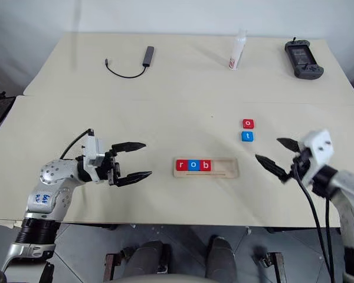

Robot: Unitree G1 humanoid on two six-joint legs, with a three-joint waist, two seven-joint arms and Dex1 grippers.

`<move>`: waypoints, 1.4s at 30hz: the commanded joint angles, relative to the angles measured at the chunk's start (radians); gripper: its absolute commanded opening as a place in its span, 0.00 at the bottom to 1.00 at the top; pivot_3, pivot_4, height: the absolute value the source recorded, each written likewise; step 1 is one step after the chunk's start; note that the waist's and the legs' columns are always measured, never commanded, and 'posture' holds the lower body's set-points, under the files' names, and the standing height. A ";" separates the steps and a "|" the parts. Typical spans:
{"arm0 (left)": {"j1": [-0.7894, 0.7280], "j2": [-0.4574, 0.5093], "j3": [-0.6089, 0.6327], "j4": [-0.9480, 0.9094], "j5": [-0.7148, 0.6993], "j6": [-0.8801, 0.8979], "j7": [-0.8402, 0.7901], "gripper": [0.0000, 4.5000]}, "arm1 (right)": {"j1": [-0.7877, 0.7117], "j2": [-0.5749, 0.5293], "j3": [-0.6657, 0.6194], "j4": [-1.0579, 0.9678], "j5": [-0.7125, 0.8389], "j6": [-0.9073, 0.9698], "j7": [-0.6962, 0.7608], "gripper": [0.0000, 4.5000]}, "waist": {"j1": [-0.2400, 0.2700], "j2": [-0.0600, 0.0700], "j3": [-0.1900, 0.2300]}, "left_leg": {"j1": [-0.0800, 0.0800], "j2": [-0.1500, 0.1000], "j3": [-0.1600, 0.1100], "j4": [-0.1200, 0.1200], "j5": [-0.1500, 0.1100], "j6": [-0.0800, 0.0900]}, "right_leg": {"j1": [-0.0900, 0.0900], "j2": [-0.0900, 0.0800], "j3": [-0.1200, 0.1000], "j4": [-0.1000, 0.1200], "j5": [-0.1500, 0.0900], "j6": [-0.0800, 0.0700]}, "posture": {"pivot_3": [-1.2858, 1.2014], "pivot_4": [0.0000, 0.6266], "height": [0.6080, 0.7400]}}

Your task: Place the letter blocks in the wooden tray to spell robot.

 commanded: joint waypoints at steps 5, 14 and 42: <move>0.014 -0.041 -0.015 -0.016 0.025 -0.050 0.027 1.00 | -0.351 -0.018 0.210 0.162 -0.119 0.340 -0.181 0.99 | 0.005 0.000 0.000 | -0.003 0.000 0.000 0.000 0.000 0.000 | -0.001 0.000 -0.002 -0.001 0.000 0.000 | 0.52 0.24 1.00; 0.042 -0.055 -0.006 -0.063 -0.002 -0.001 0.062 1.00 | -0.444 0.045 0.206 0.159 -0.126 0.469 -0.278 0.99 | 0.004 0.000 0.000 | -0.004 -0.001 -0.001 -0.001 0.000 0.000 | -0.001 -0.001 -0.003 -0.002 0.000 0.000 | 0.52 0.24 1.00; 0.050 -0.051 -0.016 -0.086 0.017 -0.025 0.090 1.00 | -0.735 0.311 0.230 0.637 -0.292 0.421 -0.557 0.87 | -0.033 0.001 0.000 | -0.003 0.000 0.000 -0.002 0.000 0.000 | -0.001 0.000 -0.003 -0.001 0.000 0.000 | 0.52 0.24 1.00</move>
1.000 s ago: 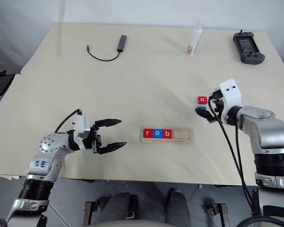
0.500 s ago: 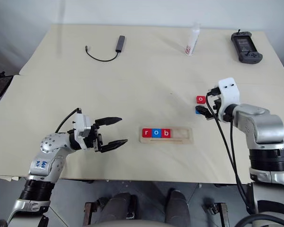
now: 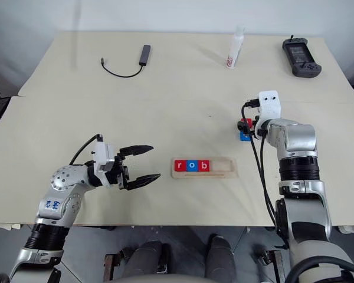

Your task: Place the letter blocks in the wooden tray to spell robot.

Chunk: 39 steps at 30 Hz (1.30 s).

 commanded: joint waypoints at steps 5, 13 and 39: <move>0.016 0.009 0.011 -0.044 0.003 -0.015 0.010 1.00 | 0.004 0.010 -0.024 -0.018 -0.007 0.009 -0.012 0.49 | -0.003 0.000 0.000 | 0.000 0.000 0.000 0.000 0.000 0.000 | 0.000 0.000 0.000 0.000 0.000 0.000 | 0.52 0.24 1.00; -0.036 -0.011 -0.007 0.006 0.009 -0.040 -0.011 1.00 | 0.064 -0.038 -0.086 -0.264 0.046 0.109 0.018 0.34 | 0.001 0.001 0.000 | 0.000 0.000 -0.001 0.000 0.000 0.000 | 0.000 0.000 0.000 0.000 0.000 0.000 | 0.52 0.24 1.00; -0.128 -0.035 -0.068 0.116 0.019 -0.040 -0.146 1.00 | 0.617 -0.023 -0.333 -1.183 0.174 0.642 0.055 0.84 | 0.012 0.002 0.000 | 0.001 -0.001 0.000 0.000 0.000 0.000 | -0.001 0.000 0.002 0.001 0.000 0.000 | 0.52 0.24 1.00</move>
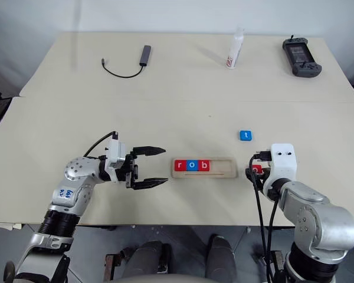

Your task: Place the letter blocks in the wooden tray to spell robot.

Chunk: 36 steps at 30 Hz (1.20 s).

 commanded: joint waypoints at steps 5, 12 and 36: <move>0.020 0.001 0.006 -0.049 0.006 -0.011 0.019 1.00 | 0.068 -0.398 0.032 0.110 0.083 -0.257 0.323 0.99 | 0.001 0.000 0.000 | 0.000 0.000 -0.001 -0.001 0.000 0.000 | 0.000 0.000 -0.001 -0.001 0.000 0.000 | 0.52 0.24 1.00; 0.044 0.016 0.028 -0.083 0.014 -0.013 0.055 1.00 | 0.156 -0.698 0.270 0.496 -0.098 -1.218 0.867 0.99 | -0.002 -0.002 0.001 | 0.001 0.000 0.001 -0.001 -0.001 0.001 | 0.002 0.000 -0.001 -0.003 0.000 0.001 | 0.52 0.24 1.00; 0.153 0.072 0.066 -0.254 -0.003 0.054 0.149 1.00 | -0.301 -0.595 0.574 0.972 -0.204 -1.327 1.215 0.32 | 0.003 -0.003 0.002 | 0.001 0.001 -0.002 0.002 0.000 0.001 | 0.004 0.000 -0.003 -0.003 0.000 0.001 | 0.52 0.24 1.00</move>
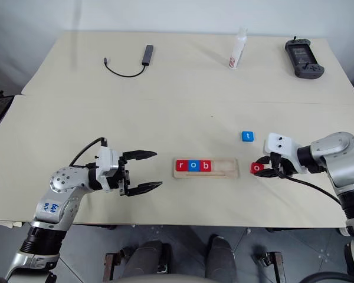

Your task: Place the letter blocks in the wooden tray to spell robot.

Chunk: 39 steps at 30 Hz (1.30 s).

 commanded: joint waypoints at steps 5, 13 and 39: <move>0.002 -0.002 0.022 -0.032 -0.009 -0.020 0.023 1.00 | -0.097 0.054 0.008 -0.149 0.041 0.100 0.032 0.32 | -0.006 0.001 0.000 | 0.000 0.000 0.000 0.000 0.000 0.000 | -0.001 0.000 0.001 0.000 0.000 0.000 | 0.52 0.24 1.00; 0.024 -0.015 0.023 -0.050 -0.006 -0.030 0.054 1.00 | -0.191 0.181 0.096 -0.202 0.007 0.196 -0.016 0.32 | 0.001 0.000 0.000 | -0.001 0.000 0.000 0.000 0.000 -0.001 | -0.002 0.000 0.000 0.000 0.000 0.000 | 0.52 0.24 1.00; 0.039 -0.009 0.031 -0.068 -0.006 -0.029 0.077 1.00 | -0.161 0.155 0.051 -0.218 0.023 0.199 -0.021 0.99 | -0.002 0.000 0.000 | -0.001 0.000 0.000 0.000 0.000 -0.001 | -0.002 0.000 0.000 0.001 0.000 0.000 | 0.52 0.24 1.00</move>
